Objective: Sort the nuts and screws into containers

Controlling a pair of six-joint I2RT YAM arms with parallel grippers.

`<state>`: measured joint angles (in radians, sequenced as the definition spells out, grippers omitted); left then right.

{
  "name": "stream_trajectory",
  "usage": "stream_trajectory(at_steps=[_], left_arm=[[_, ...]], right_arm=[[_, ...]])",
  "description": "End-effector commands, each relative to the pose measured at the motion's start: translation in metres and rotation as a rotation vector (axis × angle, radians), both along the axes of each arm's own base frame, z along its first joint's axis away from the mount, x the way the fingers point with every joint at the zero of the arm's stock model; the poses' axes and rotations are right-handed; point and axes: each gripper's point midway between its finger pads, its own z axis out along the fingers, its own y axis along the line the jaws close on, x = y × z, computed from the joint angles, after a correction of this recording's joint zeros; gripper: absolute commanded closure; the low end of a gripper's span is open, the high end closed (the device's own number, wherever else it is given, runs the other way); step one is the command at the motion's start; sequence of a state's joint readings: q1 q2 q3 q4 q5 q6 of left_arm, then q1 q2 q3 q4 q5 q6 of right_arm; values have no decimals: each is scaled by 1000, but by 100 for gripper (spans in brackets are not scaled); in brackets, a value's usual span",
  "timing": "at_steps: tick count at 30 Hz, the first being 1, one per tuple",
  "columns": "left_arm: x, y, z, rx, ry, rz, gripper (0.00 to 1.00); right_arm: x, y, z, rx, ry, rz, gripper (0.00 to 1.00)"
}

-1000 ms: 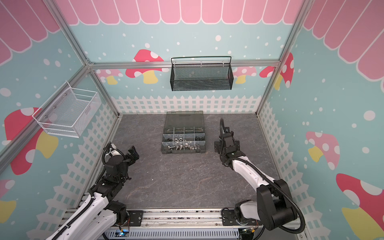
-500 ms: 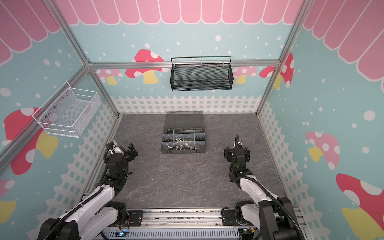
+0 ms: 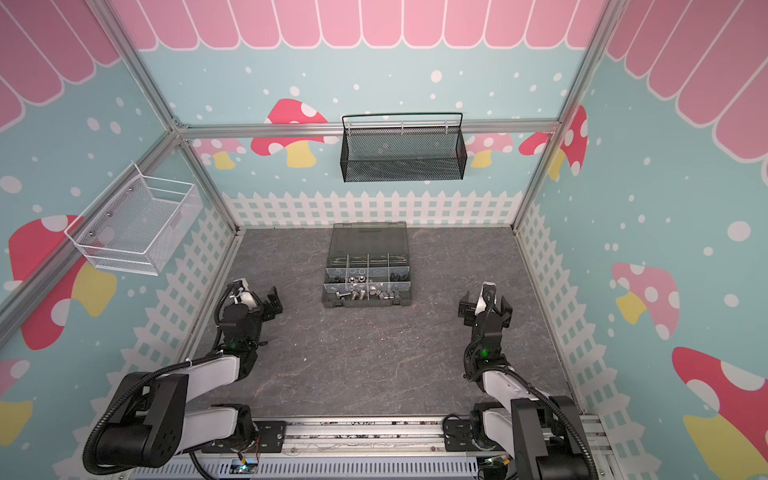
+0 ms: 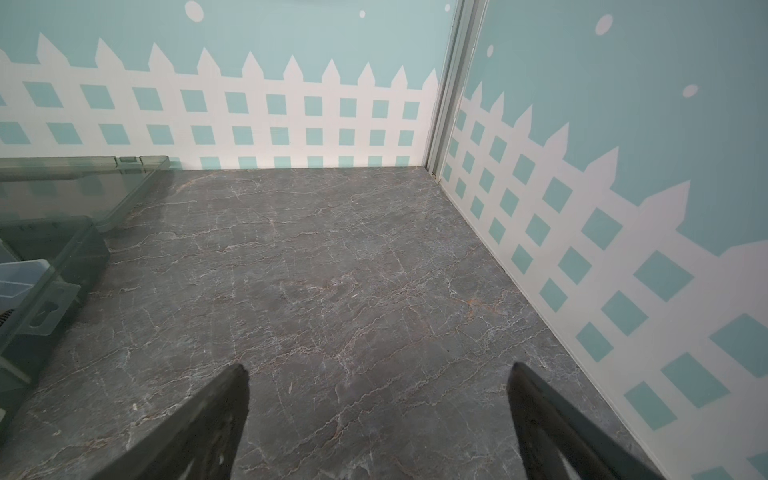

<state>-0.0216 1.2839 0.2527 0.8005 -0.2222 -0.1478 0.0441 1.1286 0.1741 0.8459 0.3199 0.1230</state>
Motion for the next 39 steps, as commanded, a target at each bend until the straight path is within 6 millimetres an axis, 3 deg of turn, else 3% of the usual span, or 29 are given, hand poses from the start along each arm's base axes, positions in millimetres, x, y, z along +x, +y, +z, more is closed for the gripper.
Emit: stream_trajectory(at_steps=[1, 6, 15, 16, 24, 34, 36, 39], left_arm=[[4, -6, 18, 39, -111, -61, 0], [11, -9, 7, 44, -143, -97, 0], [35, -32, -11, 54, -16, -252, 0], [39, -37, -14, 54, 12, -286, 0], [43, -38, -16, 46, 25, -302, 0], [43, -38, -16, 45, 29, -302, 0], [43, -38, -16, 46, 28, -302, 0], [43, -38, -16, 45, 29, -301, 0]], right_arm=[[1, -1, 17, -6, -100, 21, 2], [-3, -3, 13, 13, -135, 29, 2], [-2, -12, 24, 11, -217, 24, 2], [-7, -12, 12, 14, -192, 21, 2], [-7, -13, 8, 17, -202, 28, 2], [9, 20, -5, -41, -155, 237, 2], [18, 28, 2, -62, -169, 294, 2], [31, 43, -5, -71, -118, 393, 2]])
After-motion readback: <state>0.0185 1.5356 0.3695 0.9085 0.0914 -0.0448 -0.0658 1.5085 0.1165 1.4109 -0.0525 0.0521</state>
